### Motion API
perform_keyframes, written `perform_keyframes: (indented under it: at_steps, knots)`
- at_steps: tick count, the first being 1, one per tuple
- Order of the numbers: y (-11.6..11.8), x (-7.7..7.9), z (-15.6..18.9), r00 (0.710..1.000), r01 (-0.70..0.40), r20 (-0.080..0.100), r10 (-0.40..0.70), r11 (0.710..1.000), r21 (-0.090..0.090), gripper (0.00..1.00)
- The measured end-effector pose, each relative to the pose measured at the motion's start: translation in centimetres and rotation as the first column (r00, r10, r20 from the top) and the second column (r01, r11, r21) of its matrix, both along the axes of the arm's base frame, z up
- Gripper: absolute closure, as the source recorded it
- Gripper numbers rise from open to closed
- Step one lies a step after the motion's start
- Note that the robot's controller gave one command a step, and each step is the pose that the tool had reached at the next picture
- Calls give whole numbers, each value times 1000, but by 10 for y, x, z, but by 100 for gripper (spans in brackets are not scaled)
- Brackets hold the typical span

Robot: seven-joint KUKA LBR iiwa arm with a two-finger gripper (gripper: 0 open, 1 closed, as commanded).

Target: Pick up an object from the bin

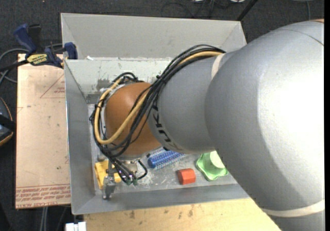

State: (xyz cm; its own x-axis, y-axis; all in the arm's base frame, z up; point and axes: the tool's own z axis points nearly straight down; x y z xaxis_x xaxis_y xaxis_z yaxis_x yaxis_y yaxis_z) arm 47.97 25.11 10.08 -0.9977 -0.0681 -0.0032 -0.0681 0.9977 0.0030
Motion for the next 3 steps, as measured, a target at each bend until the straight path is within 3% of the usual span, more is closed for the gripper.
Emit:
perform_keyframes:
  at_steps: [1,2,3]
  knots:
    - [-2,2,9,993,120,-2,-120,993,-1,0]
    - [2,8,-27,989,148,4,-148,989,4,0]
    - [3,10,-25,989,150,0,-150,989,1,0]
